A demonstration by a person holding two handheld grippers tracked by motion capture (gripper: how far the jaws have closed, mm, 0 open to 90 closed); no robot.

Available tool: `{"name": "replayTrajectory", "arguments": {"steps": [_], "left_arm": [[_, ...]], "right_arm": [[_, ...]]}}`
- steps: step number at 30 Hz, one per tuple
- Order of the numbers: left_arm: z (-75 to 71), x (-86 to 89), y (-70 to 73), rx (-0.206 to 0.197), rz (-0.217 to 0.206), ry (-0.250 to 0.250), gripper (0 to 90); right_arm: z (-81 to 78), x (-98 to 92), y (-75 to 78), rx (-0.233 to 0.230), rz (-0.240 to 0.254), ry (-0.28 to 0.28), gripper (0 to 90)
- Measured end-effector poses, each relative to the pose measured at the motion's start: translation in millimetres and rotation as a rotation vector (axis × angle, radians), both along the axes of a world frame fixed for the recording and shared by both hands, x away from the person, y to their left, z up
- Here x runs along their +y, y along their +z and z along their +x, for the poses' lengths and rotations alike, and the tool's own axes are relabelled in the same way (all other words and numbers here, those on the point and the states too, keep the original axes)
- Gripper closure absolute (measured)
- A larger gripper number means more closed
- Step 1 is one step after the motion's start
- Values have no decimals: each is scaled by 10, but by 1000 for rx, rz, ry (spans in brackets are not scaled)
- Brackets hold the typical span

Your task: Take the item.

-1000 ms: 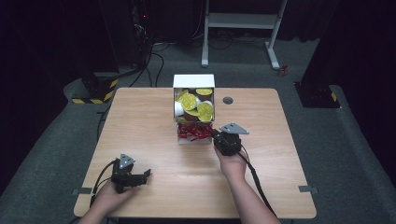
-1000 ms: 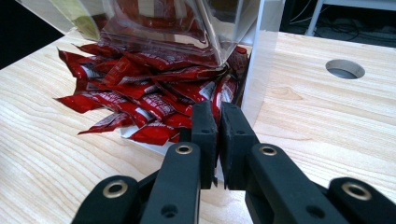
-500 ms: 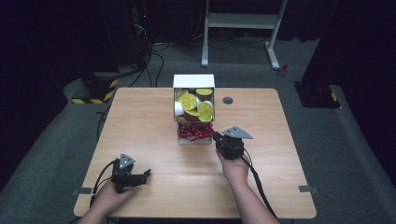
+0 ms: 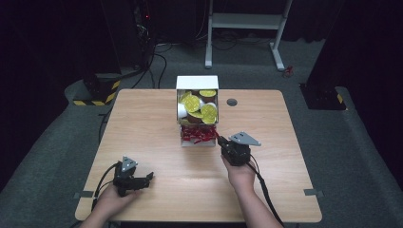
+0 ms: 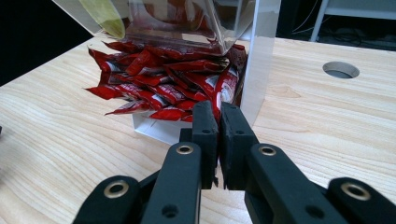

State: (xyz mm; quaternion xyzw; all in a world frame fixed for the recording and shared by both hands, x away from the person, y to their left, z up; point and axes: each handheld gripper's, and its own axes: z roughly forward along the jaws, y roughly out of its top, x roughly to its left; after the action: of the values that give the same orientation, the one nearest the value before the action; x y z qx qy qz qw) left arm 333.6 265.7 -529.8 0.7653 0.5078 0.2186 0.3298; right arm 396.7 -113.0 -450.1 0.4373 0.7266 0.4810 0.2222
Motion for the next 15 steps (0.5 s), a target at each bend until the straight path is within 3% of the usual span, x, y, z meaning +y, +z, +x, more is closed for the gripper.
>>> {"name": "replayTrajectory", "arguments": {"steps": [15], "left_arm": [[0, -1, 0, 0, 1, 0, 102]], "right_arm": [[-162, -90, -24, -19, 28, 2, 865]]}}
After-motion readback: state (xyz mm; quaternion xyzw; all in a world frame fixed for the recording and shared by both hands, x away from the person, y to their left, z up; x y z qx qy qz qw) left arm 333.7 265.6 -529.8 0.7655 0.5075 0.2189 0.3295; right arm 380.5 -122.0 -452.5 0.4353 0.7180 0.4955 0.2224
